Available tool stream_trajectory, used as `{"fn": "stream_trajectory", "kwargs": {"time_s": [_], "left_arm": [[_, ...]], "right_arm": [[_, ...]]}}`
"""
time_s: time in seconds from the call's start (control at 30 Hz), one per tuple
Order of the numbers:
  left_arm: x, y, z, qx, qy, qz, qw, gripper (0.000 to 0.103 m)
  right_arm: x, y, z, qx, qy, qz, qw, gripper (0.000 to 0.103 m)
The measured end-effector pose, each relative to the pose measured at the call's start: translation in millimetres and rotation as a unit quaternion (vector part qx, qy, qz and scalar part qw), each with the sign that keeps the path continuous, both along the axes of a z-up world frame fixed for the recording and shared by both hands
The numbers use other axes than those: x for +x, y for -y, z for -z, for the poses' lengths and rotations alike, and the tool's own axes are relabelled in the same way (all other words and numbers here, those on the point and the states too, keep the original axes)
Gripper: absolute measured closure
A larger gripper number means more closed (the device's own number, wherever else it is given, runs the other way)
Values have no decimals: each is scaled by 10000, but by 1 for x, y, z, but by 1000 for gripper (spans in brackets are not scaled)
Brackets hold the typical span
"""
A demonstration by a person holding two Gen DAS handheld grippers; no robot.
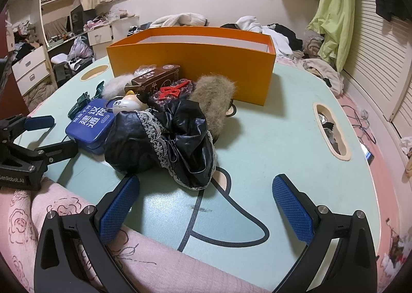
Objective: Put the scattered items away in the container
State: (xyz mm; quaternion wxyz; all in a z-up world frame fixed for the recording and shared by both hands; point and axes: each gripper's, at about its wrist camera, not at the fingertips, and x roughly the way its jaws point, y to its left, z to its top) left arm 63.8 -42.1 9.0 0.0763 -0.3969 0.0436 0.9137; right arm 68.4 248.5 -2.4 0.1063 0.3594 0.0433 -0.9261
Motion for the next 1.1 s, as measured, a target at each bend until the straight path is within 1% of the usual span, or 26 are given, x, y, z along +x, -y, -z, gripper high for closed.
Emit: {"fn": "stream_trajectory", "kwargs": {"time_s": [1.1], "left_arm": [[1,-1,0,1,-5,-6,10000,0]], "right_arm": [[5,2,-3,14,24,14,10000,1]]}}
